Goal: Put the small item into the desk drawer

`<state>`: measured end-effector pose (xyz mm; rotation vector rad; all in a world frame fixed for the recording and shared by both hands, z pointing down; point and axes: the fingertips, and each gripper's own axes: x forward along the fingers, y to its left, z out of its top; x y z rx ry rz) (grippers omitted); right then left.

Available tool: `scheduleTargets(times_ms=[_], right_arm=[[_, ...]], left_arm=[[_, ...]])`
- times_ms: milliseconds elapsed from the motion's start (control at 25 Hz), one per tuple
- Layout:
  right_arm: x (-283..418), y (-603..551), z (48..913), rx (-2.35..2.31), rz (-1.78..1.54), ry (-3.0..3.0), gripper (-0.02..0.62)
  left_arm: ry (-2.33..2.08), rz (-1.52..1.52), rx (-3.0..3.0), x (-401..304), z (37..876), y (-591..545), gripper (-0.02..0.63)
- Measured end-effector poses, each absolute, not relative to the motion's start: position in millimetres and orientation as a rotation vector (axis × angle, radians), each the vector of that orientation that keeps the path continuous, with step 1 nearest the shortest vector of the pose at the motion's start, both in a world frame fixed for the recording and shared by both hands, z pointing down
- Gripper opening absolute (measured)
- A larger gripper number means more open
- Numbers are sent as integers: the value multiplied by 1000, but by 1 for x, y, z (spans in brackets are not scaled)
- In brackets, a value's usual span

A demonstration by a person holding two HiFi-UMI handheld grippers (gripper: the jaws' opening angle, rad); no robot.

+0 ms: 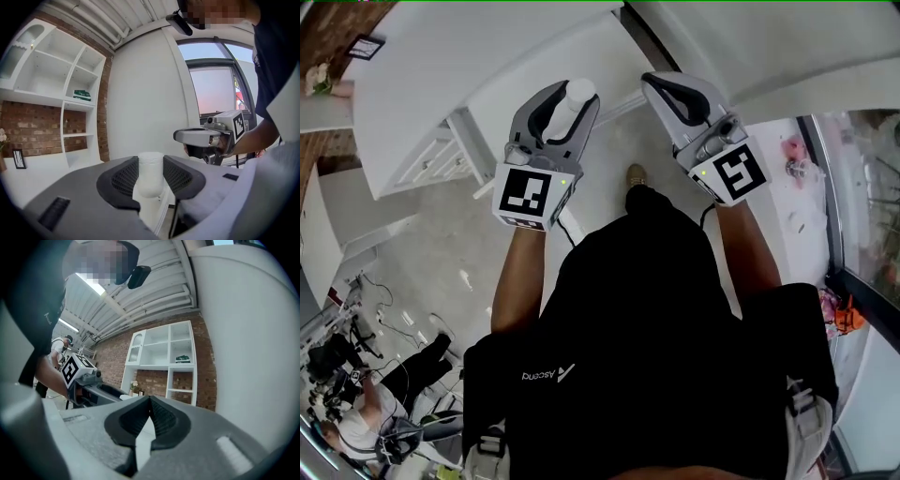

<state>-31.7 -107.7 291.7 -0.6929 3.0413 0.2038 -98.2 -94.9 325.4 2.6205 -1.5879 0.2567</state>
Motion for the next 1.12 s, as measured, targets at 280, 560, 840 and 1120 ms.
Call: scheduleTargets(times_ms=[280, 560, 840, 1120], right_arm=[[-32, -169, 314, -622, 154, 3097, 0], [-33, -205, 337, -568, 114, 3142, 0], [-37, -225, 357, -546, 78, 3185, 0], [-33, -235, 373, -594, 47, 3207, 0]], left_arm=[[-1566, 330, 2500, -95, 360, -156, 161], [-1510, 364, 2348, -98, 398, -190, 161], [-1379, 454, 2235, -92, 441, -209, 161], [-1236, 575, 2111, -87, 493, -220, 161]])
